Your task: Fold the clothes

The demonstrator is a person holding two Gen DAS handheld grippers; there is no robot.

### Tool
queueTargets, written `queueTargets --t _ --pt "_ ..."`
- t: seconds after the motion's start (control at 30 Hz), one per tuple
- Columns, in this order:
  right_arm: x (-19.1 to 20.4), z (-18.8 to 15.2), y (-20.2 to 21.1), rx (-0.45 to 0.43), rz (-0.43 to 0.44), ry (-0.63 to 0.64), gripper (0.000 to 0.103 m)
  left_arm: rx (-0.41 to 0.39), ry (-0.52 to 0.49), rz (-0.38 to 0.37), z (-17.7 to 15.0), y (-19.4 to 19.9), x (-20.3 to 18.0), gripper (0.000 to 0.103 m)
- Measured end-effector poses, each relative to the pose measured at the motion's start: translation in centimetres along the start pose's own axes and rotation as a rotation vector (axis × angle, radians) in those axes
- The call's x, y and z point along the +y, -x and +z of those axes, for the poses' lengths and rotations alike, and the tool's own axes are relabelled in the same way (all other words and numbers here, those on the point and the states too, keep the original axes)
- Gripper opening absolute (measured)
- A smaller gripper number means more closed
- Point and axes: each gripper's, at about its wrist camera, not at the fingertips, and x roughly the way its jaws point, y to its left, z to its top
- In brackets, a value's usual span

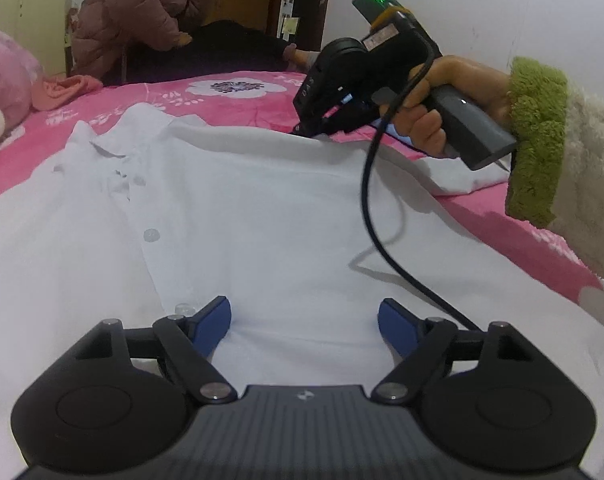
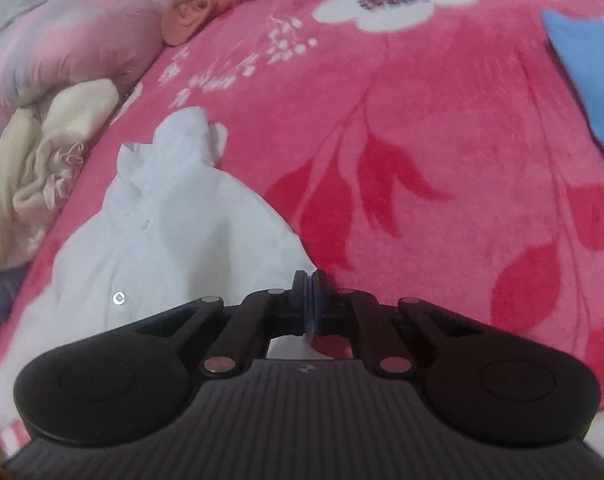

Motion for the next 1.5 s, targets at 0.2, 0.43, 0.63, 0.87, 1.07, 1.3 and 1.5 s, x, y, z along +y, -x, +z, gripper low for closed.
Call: queueTargets --t 0.2,0.43,0.63,0.87,1.07,1.3,1.5 --pt "1.4 0.3 -0.1 -0.136 -0.170 0.143 0.000 0.000 -0.003 0.000 0.1 -0.1 0.0 0.083" --pt "0.5 0.1 -1.9 -0.162 -0.312 0.177 0.002 -0.007 0.000 -0.007 -0.1 -0.1 0.2 0.084" --pt "0.1 1.0 0.8 -0.244 -0.324 0.117 0.006 -0.015 0.006 -0.016 -0.2 -0.2 0.5 0.084" --pt "-0.1 1.4 -1.3 -0.113 -0.082 0.048 0.006 -0.018 0.003 -0.016 -0.2 -0.1 0.2 0.085" --pt "-3.3 1.6 -1.3 -0.200 -0.100 -0.186 0.006 -0.025 0.009 -0.023 -0.3 -0.1 0.5 0.085" --pt "-8.2 -3.4 10.7 -0.332 -0.047 -0.272 0.018 -0.031 0.013 -0.029 -0.4 -0.1 0.6 0.085" --pt "-13.5 -10.1 21.2 -0.455 -0.301 -0.236 0.036 -0.030 0.005 -0.022 -0.4 -0.2 0.4 0.086"
